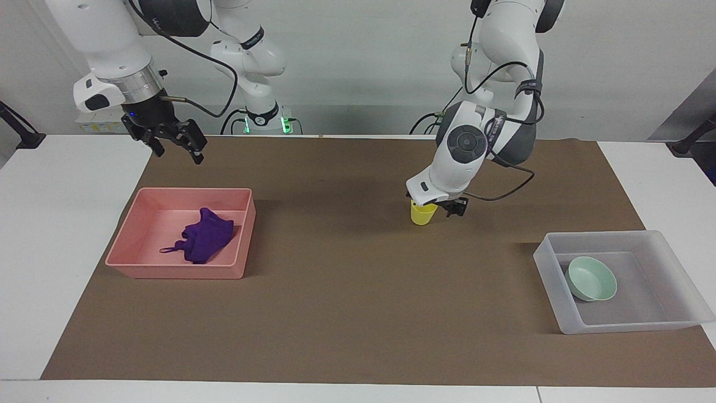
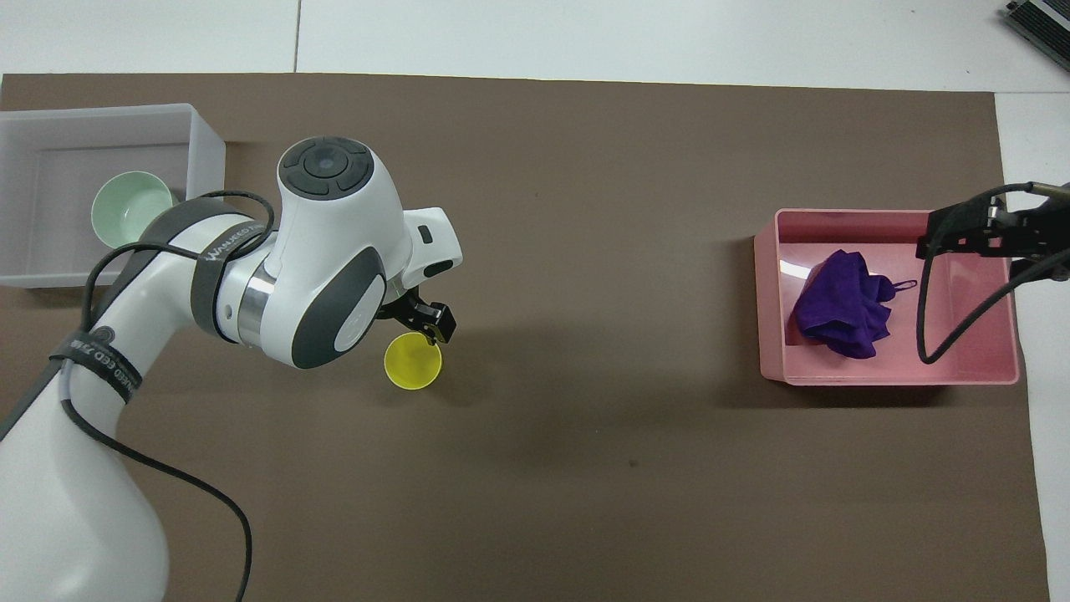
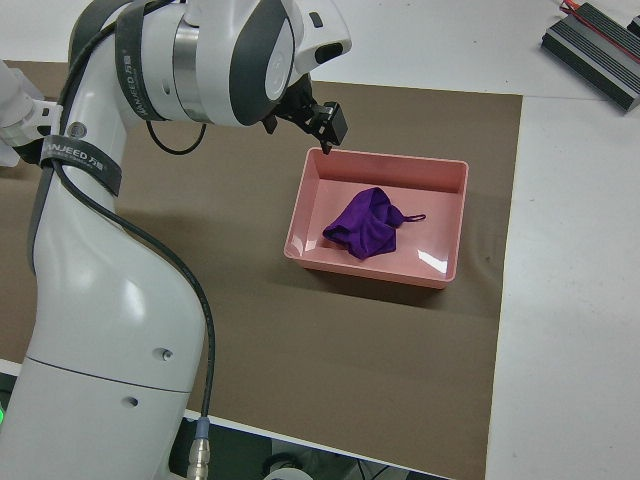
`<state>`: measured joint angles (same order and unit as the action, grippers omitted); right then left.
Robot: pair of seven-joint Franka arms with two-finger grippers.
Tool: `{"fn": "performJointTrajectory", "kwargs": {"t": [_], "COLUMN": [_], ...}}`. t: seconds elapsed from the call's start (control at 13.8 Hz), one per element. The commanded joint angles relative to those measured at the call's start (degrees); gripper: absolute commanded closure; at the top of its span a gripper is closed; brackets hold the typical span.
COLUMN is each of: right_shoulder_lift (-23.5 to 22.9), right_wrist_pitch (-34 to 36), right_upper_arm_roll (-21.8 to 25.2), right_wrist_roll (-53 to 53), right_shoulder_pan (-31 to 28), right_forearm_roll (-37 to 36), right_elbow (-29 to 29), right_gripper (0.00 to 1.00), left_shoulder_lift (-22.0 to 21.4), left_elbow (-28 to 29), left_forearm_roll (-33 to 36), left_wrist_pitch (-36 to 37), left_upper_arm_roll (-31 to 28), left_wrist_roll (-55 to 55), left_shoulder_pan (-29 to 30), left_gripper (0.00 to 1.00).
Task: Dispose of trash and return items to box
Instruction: 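Grasp the yellow cup rim with the left gripper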
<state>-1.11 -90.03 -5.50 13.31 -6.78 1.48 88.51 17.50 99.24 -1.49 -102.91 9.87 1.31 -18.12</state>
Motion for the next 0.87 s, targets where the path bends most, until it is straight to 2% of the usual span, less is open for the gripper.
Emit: {"fn": "performJointTrajectory", "kwargs": {"t": [0.0,0.14,0.22,0.29,0.36,0.43,0.51,0.58,0.79], "right_shoulder_lift": [0.49,0.59,0.67,0.76,0.94,1.11,1.11,1.11,1.03], "right_wrist_pitch": [1.61,1.44,1.44,1.44,1.26,1.0,0.83,0.91,0.74], "right_upper_arm_roll": [-0.65,-0.74,-0.74,-0.74,-0.74,-0.74,-0.74,-0.74,-0.74], "right_wrist_roll": [1.8,1.89,1.81,1.72,1.54,1.63,1.63,1.63,1.54], "right_shoulder_pan": [0.54,0.54,0.54,0.54,0.54,0.54,0.72,0.63,0.63], "right_forearm_roll": [-0.86,-0.86,-0.86,-0.86,-0.86,-0.86,-0.86,-0.86,-0.86], "right_elbow": [-0.19,0.08,0.17,0.51,0.95,1.13,1.05,1.05,1.05], "right_gripper": [0.0,0.0,0.0,0.0,0.0,0.0,0.0,0.0,0.0], "left_shoulder_lift": [-4.93,-4.93,-4.5,-3.54,-2.83,-2.04,-0.81,-0.8,-1.15], "left_elbow": [7.72,10.26,10.71,10.8,10.98,10.98,10.72,10.19,8.34], "left_forearm_roll": [-0.35,-0.35,-0.35,-0.26,-0.26,0.08,0.09,0.18,0.09], "left_wrist_pitch": [-3.07,-6.31,-7.55,-8.0,-9.31,-10.19,-10.72,-10.38,-9.5], "left_upper_arm_roll": [-0.82,-0.73,-0.73,-0.73,-0.82,-0.82,-0.82,-0.9,-0.99], "left_wrist_roll": [-3.14,-4.46,-4.56,-4.64,-4.73,-4.82,-4.73,-4.91,-7.36], "left_shoulder_pan": [0.89,0.71,0.54,0.28,-1.12,-1.57,-1.57,-1.31,-0.43], "left_gripper": [0.0,0.0,0.08,0.3,0.56,0.66,0.87,1.0,1.0]}}
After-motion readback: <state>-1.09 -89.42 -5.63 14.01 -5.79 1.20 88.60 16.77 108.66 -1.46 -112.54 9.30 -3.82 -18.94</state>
